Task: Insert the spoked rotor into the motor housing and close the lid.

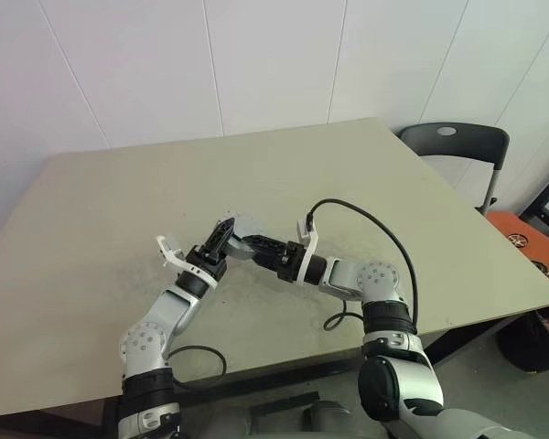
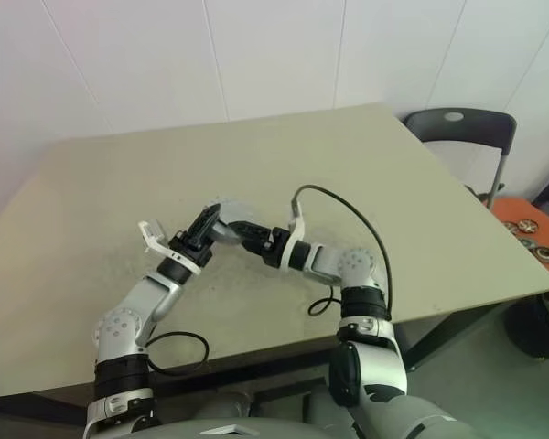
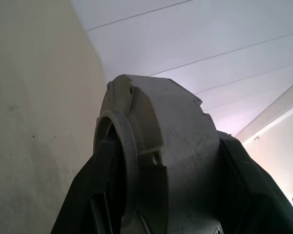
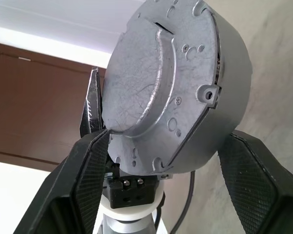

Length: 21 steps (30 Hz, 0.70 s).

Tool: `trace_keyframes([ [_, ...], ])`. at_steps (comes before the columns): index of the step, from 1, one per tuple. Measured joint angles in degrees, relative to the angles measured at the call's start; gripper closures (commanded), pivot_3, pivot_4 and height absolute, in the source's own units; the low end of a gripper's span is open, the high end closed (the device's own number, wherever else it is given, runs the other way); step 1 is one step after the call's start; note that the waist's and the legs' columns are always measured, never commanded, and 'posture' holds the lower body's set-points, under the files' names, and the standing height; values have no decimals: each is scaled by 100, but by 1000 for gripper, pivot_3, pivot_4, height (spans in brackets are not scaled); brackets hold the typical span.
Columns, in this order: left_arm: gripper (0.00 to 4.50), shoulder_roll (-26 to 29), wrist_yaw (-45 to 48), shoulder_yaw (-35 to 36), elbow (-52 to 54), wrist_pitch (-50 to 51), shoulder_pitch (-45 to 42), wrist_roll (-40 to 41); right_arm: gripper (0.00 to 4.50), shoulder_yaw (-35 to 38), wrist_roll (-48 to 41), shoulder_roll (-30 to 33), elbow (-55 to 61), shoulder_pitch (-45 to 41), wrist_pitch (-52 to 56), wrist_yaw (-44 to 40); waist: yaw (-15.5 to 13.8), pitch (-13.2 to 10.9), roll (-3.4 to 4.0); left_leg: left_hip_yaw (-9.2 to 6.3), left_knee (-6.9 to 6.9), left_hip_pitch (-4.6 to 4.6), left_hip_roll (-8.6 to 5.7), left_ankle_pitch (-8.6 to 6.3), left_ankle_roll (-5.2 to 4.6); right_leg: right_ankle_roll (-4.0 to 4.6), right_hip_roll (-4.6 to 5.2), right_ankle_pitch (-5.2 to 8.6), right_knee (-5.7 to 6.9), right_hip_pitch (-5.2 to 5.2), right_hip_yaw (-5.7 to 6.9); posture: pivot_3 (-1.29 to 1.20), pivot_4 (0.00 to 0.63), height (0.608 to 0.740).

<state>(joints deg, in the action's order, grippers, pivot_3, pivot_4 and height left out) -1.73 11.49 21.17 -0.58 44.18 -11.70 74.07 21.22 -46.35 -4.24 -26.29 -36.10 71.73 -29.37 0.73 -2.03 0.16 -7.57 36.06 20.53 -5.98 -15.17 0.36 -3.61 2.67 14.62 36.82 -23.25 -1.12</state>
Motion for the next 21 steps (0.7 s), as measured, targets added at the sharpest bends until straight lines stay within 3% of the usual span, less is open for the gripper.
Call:
trace_keyframes([
  [10, 2488, -176, 40, 37, -1, -339, -3, -153, 952, -22, -11, -5, 4, 15, -79, 24, 2, 0, 0, 0, 0, 2, 0, 0, 0, 0, 0, 0, -4, 0, 0, 0, 0, 740],
  [21, 2488, -253, -172, 867, -350, -2184, -176, -741, 952, -131, -129, -22, 21, 14, -80, -74, -12, -2, -5, 0, -4, 8, 0, -1, -2, 1, 0, 0, -20, 0, 1, 0, 0, 740],
])
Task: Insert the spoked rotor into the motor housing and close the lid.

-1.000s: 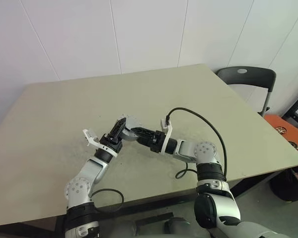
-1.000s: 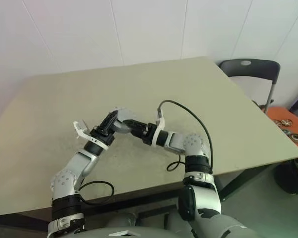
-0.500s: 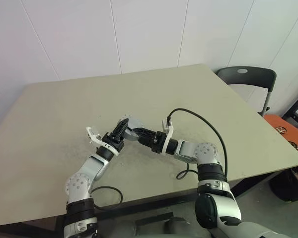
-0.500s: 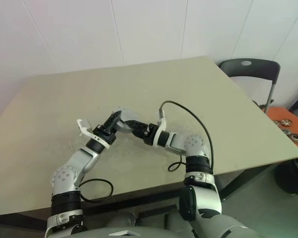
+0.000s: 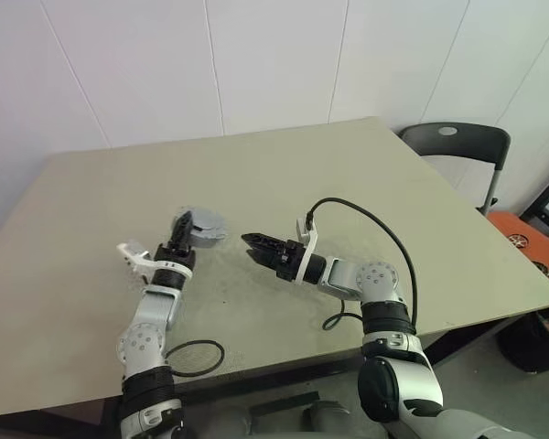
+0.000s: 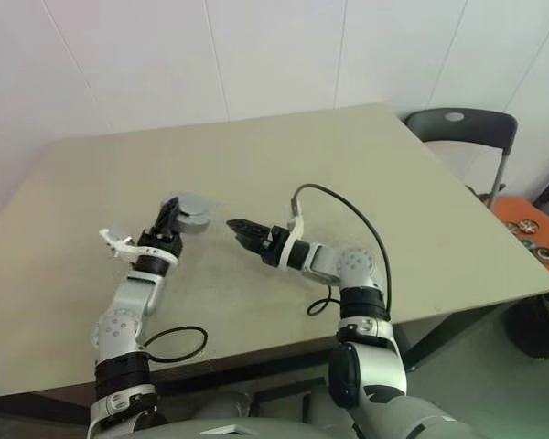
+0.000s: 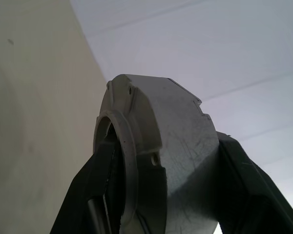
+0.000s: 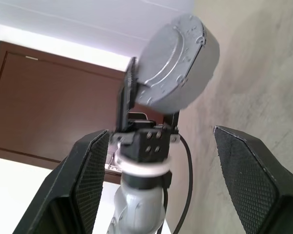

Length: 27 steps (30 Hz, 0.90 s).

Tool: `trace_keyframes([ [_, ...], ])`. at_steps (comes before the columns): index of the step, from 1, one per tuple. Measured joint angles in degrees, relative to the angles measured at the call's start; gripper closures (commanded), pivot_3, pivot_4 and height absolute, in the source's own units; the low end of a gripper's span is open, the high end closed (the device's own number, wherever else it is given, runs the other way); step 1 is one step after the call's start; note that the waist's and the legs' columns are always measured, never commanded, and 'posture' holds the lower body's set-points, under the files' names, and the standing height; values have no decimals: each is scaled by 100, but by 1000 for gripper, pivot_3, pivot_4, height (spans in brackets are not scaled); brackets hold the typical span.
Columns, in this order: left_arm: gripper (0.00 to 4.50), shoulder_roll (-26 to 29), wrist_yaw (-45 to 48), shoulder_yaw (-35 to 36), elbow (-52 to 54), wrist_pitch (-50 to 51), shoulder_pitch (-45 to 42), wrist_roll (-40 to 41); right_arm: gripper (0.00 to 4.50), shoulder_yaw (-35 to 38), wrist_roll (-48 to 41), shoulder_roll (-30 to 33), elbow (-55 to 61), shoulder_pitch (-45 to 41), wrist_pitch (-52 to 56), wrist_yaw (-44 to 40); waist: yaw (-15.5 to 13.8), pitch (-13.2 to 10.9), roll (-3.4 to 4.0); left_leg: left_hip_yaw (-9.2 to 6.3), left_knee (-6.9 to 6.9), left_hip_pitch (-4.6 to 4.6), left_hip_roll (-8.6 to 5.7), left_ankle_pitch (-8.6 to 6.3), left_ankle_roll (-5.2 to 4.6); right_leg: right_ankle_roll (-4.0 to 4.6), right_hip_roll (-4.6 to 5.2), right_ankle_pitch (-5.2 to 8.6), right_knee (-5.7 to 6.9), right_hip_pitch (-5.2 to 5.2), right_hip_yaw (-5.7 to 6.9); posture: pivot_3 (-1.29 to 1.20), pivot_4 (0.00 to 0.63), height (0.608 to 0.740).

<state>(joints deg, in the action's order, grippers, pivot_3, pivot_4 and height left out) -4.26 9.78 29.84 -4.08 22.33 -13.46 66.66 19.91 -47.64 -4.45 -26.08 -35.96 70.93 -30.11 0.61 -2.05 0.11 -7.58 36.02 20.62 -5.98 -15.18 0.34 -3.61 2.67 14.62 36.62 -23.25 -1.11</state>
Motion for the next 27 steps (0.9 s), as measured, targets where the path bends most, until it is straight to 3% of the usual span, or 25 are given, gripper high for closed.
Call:
trace_keyframes([
  [10, 2488, 680, 20, 462, -750, -1095, 21, -1001, 952, -53, -4, 60, 6, 0, -4, -21, 3, 1, -3, -1, -3, 5, -1, -3, -4, 0, 0, -1, -7, -3, 0, 0, 0, 740],
  [25, 2488, 766, 322, 571, -1156, -1425, 95, -1272, 952, -146, -6, 111, 6, -1, -5, -79, 8, 2, -5, -3, -2, 0, 0, -3, -5, -1, 1, -1, -4, 1, 2, 0, 0, 740],
  [27, 1764, 783, 306, 566, -1243, -1515, 27, -1399, 952, -148, -6, 110, 5, -1, -5, -85, 10, 2, -5, -3, -1, -7, 0, -3, -5, -1, 1, -1, 2, 4, 3, 0, 0, 740],
])
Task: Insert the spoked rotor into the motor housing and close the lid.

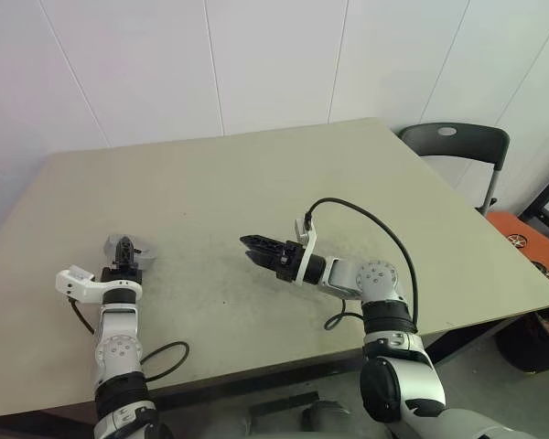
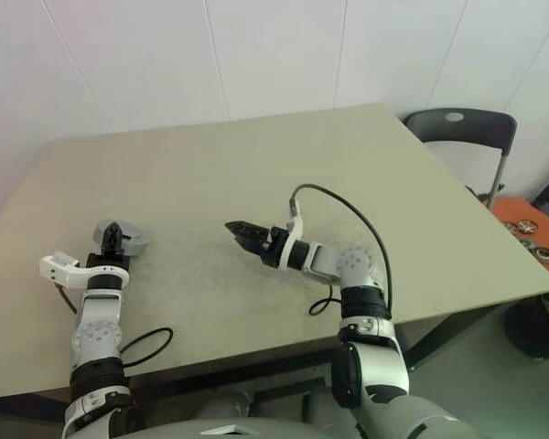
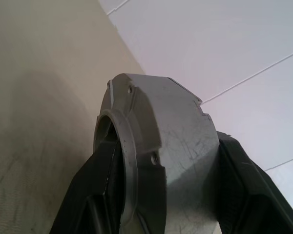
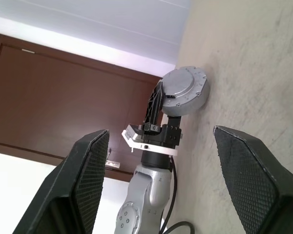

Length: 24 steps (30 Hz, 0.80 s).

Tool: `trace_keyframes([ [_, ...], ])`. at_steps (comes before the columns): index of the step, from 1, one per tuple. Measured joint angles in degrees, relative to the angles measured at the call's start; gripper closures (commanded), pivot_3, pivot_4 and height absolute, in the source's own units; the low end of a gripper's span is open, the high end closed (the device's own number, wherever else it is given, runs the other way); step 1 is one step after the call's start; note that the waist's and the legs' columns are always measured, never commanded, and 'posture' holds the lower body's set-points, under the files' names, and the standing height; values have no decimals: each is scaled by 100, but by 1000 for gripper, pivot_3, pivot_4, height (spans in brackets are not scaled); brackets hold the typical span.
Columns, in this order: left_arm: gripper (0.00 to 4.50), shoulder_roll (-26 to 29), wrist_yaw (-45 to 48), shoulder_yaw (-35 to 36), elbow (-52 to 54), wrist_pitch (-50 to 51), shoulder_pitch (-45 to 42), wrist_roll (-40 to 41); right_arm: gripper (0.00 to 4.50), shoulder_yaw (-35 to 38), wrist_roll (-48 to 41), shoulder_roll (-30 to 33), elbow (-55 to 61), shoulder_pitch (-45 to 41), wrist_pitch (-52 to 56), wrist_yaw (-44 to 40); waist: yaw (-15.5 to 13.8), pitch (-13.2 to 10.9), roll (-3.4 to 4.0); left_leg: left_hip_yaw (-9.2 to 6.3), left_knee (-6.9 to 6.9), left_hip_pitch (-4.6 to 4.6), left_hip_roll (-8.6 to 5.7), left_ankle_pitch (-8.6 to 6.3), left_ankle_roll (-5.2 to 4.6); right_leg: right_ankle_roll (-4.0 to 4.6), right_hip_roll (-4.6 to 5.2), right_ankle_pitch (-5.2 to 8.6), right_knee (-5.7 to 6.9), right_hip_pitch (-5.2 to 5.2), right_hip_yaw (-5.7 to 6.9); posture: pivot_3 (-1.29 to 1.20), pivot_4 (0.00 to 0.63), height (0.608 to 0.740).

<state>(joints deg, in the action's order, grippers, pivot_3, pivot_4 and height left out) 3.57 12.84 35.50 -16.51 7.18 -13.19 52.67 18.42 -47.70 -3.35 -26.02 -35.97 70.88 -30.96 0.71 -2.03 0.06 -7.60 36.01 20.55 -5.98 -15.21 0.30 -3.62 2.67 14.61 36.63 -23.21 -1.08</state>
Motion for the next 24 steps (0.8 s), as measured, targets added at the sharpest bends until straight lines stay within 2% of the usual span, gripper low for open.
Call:
trace_keyframes([
  [5, 226, 95, -313, 38, -274, -221, -31, -366, 952, -2, 0, 4, 0, 0, -8, -20, 4, 0, -1, 0, 0, -2, 1, 0, 0, -1, -1, 0, 4, 0, 0, 0, 0, 740],
  [6, 52, 101, -374, 2, -296, -283, -55, -467, 952, -4, 0, 4, -1, 0, -10, -22, 0, 1, -1, 0, -1, -2, 0, 0, 0, -1, -1, 0, 3, 1, 0, 0, 0, 740],
  [24, 52, 21, -2028, -89, -362, -897, -246, -1560, 952, -134, 7, 49, -1, 1, -50, -105, 65, 3, -1, 4, -1, -13, 3, 0, 2, -2, -2, 0, 28, -6, -5, 0, 0, 740],
])
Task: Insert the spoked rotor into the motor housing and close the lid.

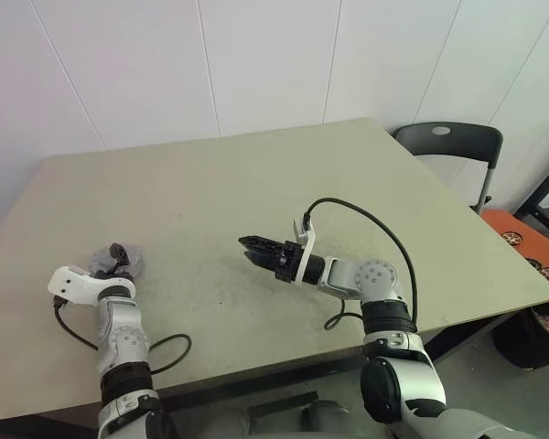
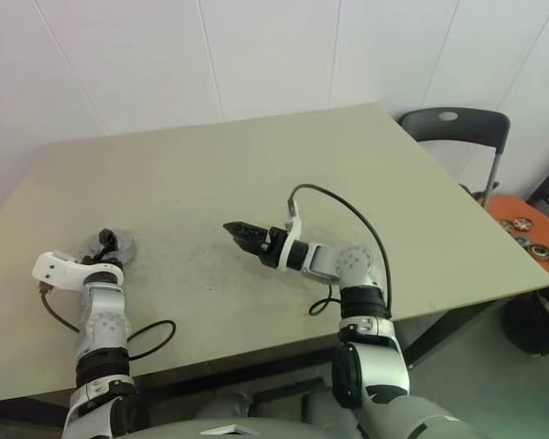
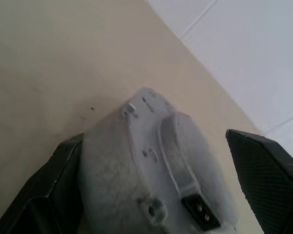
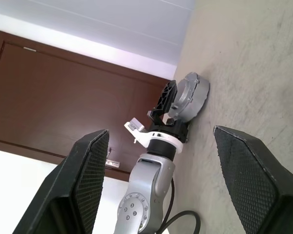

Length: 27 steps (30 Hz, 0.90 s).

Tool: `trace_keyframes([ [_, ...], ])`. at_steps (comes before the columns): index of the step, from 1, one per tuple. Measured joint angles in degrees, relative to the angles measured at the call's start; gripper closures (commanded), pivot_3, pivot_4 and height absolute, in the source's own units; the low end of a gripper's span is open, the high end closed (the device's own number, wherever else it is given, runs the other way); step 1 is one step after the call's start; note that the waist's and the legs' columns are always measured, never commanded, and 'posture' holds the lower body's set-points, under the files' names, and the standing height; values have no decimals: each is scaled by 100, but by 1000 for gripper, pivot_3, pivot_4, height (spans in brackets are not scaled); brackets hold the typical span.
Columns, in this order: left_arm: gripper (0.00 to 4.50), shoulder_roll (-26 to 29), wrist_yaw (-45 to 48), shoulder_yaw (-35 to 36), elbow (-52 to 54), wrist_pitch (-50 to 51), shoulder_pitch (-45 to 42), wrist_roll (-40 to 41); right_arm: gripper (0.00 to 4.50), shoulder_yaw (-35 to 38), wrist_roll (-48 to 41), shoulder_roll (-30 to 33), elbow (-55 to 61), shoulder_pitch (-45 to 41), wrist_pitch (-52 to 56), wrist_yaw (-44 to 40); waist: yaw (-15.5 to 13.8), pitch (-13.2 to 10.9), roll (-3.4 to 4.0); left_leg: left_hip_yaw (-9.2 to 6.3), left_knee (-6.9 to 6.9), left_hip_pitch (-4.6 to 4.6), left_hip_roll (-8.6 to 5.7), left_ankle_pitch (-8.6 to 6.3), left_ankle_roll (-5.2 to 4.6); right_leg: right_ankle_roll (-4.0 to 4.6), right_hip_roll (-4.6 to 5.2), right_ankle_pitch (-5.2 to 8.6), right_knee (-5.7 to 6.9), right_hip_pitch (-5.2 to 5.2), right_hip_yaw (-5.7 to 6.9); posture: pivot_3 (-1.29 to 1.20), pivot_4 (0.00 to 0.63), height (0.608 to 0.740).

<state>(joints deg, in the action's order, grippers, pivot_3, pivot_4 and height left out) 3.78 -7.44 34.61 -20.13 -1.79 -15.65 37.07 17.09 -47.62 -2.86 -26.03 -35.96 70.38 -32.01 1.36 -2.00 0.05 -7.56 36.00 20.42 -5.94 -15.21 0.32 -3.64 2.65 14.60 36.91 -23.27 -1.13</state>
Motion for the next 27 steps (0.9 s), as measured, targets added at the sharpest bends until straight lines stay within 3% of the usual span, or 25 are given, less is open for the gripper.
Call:
trace_keyframes([
  [7, 52, 38, -735, -117, 183, -171, 215, -763, 952, -88, 3, 22, 14, 18, -38, -74, -33, 0, 0, 0, 1, 0, 0, 0, 0, 0, 0, 0, 3, 0, 1, 0, 0, 740],
  [13, 52, 239, -786, -482, 303, -348, 511, -1601, 952, -631, 209, 182, 509, 219, -517, -458, -73, 0, -1, 0, 12, 4, -4, 0, 2, -1, 2, 0, 5, 3, 4, 0, 0, 740],
  [17, 52, 529, -146, -907, 499, -737, 695, -1971, 952, -1102, 648, 469, 843, 251, -1207, -695, -81, -1, -4, -1, 11, 9, -5, 0, 2, -1, 5, 1, 2, 0, 6, 0, 0, 740],
  [22, 0, 966, 1119, -1319, 977, -1017, 696, -1914, 26, -1363, 1064, 819, 1018, 243, -1963, -899, -73, -2, -2, -1, 5, 8, -4, 0, 3, 0, 6, 1, -1, -1, 6, 0, 0, 740],
  [27, 0, 1295, 2467, -1856, 1405, -872, 990, -1709, 26, -1475, 1784, 1054, 1023, 250, -3301, -841, -54, -3, 1, 0, -2, 8, -3, 0, 2, 1, 5, 1, -3, -4, 4, 0, 0, 740],
])
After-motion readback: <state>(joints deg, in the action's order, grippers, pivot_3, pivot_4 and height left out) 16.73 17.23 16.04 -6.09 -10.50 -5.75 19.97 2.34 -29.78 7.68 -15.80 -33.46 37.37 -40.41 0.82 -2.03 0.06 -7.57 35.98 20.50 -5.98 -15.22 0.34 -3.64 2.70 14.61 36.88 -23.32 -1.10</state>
